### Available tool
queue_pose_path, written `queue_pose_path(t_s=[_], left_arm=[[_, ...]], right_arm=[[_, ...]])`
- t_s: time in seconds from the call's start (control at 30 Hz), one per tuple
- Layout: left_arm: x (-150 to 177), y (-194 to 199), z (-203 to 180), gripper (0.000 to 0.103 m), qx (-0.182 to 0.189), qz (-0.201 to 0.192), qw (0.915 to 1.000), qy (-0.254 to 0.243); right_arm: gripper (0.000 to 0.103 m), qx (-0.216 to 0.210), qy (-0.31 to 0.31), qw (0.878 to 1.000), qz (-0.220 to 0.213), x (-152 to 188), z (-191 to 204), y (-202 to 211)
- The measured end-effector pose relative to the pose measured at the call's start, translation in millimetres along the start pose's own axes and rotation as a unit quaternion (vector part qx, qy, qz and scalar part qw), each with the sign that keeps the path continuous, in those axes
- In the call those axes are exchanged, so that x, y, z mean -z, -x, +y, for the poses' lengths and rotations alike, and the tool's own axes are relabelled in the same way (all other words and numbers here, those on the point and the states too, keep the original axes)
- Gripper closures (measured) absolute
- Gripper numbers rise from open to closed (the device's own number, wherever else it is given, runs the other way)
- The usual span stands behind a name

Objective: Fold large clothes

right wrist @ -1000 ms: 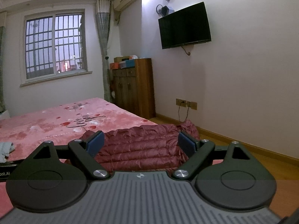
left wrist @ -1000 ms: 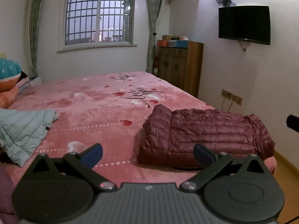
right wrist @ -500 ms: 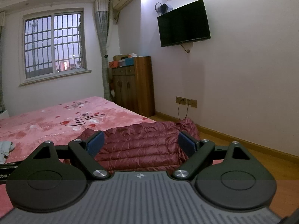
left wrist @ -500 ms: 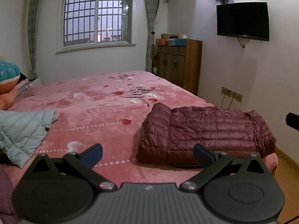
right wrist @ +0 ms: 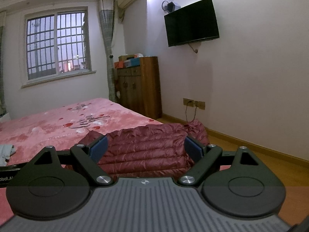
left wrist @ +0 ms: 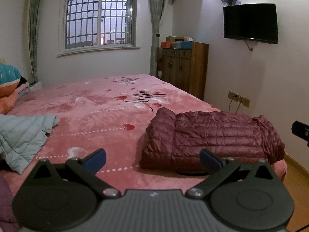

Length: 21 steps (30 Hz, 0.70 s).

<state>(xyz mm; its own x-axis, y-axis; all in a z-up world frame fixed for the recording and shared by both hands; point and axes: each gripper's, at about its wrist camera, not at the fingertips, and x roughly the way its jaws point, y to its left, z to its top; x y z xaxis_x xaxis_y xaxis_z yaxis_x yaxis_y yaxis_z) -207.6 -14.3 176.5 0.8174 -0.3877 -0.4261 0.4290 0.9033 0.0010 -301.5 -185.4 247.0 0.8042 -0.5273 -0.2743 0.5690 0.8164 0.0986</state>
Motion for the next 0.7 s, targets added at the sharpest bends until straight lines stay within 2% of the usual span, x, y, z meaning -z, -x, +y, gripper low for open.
queue_pose_path(t_s=[0.53,0.7], left_arm=[[7.8,-14.3,-1.1,0.001,0.000,0.004,1.0000,-0.006],[11.4,-21.3,2.3,0.001,-0.011,0.010,0.9998,-0.011]], right_arm=[[0.000,-0.008,0.005,1.000,0.011,0.0,-1.6,-12.6],[0.000,-0.013,0.010,1.000,0.022,0.7,0.5,-21.1]])
